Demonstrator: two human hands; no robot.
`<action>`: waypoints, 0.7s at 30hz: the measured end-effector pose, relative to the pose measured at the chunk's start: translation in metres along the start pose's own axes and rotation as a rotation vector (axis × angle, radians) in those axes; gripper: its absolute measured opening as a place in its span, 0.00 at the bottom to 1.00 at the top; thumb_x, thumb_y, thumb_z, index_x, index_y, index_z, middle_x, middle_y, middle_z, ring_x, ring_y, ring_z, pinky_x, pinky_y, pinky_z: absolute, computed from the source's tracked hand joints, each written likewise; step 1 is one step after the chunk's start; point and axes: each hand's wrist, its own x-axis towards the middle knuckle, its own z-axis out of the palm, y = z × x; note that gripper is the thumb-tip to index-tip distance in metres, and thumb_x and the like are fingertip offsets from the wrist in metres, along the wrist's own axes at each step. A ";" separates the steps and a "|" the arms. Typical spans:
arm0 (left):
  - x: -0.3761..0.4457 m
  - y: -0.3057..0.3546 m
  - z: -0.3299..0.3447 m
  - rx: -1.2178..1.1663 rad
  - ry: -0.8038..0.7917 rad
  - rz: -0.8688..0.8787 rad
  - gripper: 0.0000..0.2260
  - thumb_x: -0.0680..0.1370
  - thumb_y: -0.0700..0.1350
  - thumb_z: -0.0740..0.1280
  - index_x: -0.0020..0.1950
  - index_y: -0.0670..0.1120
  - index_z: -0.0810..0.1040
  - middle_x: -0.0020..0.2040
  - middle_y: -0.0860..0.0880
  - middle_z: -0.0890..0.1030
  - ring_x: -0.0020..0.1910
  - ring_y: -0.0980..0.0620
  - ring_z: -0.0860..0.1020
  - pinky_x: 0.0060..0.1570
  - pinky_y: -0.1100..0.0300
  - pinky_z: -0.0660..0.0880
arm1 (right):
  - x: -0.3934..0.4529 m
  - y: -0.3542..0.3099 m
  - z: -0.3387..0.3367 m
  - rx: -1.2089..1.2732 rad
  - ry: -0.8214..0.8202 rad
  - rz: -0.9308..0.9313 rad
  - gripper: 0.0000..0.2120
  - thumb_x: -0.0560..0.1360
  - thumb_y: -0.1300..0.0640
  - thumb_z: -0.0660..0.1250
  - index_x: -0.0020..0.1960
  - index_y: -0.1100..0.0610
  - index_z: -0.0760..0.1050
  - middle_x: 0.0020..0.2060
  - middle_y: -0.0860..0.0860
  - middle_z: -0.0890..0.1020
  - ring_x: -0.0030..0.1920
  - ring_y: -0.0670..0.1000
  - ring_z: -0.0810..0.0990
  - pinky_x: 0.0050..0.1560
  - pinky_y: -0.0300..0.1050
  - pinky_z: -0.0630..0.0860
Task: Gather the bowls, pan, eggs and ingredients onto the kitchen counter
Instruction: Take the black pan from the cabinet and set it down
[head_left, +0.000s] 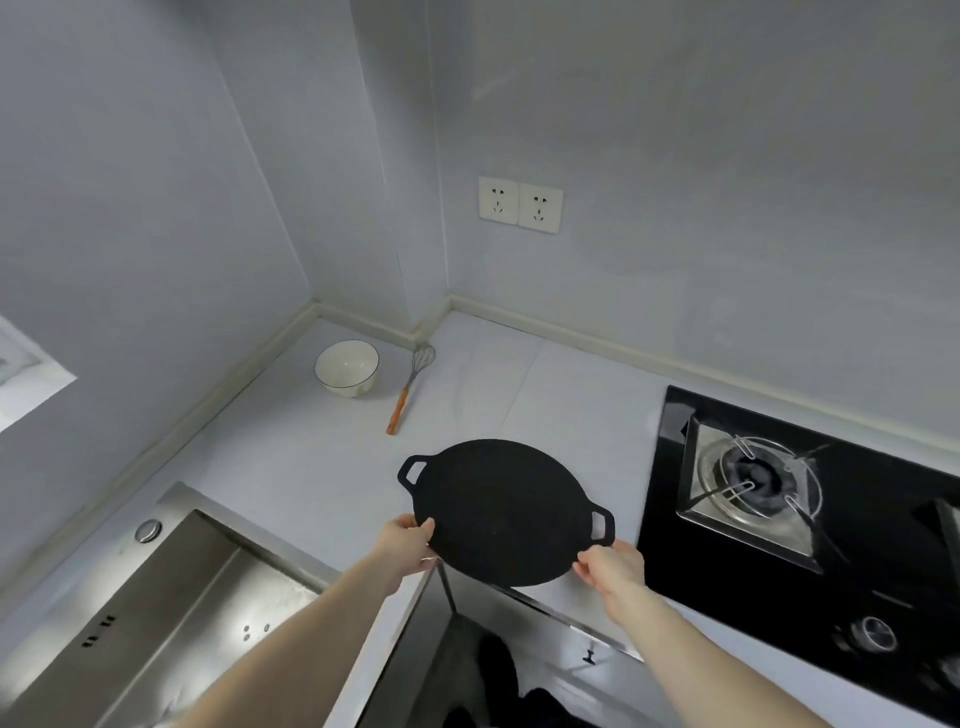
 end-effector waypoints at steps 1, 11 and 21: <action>0.007 0.005 0.001 0.018 -0.014 -0.005 0.10 0.84 0.45 0.62 0.59 0.40 0.77 0.51 0.45 0.84 0.41 0.52 0.83 0.29 0.64 0.77 | 0.005 -0.004 0.003 -0.001 0.019 -0.003 0.12 0.73 0.75 0.64 0.50 0.62 0.78 0.49 0.60 0.82 0.42 0.57 0.85 0.37 0.44 0.81; 0.066 0.057 0.005 0.005 -0.136 -0.115 0.10 0.81 0.40 0.63 0.61 0.41 0.76 0.56 0.44 0.83 0.52 0.48 0.84 0.41 0.56 0.83 | 0.050 -0.057 0.039 0.033 -0.004 0.008 0.12 0.74 0.73 0.64 0.49 0.61 0.81 0.47 0.57 0.84 0.48 0.58 0.85 0.40 0.42 0.80; 0.109 0.100 0.020 0.107 -0.114 -0.183 0.20 0.78 0.45 0.68 0.67 0.45 0.68 0.60 0.48 0.75 0.53 0.48 0.82 0.53 0.57 0.79 | 0.076 -0.086 0.058 0.083 -0.141 0.116 0.09 0.76 0.70 0.68 0.56 0.63 0.77 0.50 0.58 0.83 0.54 0.57 0.82 0.56 0.46 0.78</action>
